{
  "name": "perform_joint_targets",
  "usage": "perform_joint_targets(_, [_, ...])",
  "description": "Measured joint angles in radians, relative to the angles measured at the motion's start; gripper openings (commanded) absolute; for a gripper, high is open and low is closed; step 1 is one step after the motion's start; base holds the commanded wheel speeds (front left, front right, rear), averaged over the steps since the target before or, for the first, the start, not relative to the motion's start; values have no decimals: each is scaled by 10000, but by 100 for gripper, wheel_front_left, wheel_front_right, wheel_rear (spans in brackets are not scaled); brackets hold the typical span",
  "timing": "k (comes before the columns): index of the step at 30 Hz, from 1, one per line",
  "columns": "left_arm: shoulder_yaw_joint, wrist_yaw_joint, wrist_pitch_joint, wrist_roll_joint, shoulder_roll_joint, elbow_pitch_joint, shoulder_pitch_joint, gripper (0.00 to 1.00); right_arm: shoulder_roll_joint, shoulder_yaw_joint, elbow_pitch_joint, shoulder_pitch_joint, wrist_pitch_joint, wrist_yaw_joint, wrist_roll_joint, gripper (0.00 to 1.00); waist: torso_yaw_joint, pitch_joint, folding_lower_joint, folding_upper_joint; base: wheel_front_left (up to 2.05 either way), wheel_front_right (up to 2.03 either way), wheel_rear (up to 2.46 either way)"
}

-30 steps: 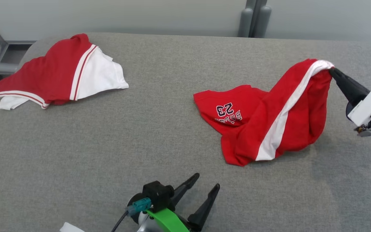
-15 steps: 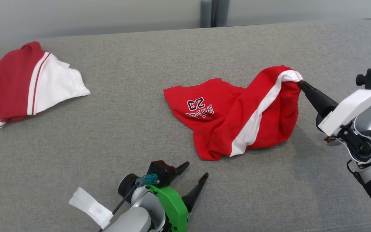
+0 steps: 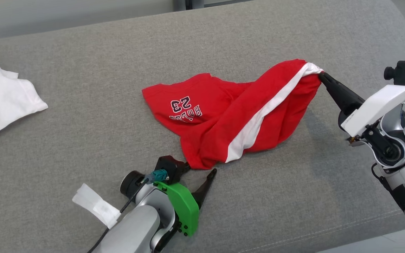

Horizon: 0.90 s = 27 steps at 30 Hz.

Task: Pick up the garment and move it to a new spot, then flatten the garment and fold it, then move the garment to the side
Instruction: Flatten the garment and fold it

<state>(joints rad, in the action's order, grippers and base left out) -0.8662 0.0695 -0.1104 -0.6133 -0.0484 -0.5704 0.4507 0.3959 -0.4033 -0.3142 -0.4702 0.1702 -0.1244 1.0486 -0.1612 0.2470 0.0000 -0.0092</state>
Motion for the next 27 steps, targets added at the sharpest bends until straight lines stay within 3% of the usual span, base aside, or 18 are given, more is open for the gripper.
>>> perform_joint_targets(2, [-196,23,-157,0,6,31,137,0,-15,-4,-54,-29,-58,0,4,0,-135,127,0,0,0,0,0])
perform_joint_targets(12, [-282,276,-1294,-617,13,717,622,0,180,330,-499,91,-897,0,370,0,-74,254,0,0,0,0,0])
perform_joint_targets(20, [895,288,-1388,-1204,17,1074,768,0,525,399,-267,433,-1764,0,433,0,521,-143,0,0,0,0,0])
perform_joint_targets(27, [2309,286,-1413,-1465,44,1609,1453,0,681,-460,196,239,-2242,0,-556,0,928,-747,0,0,0,0,0])
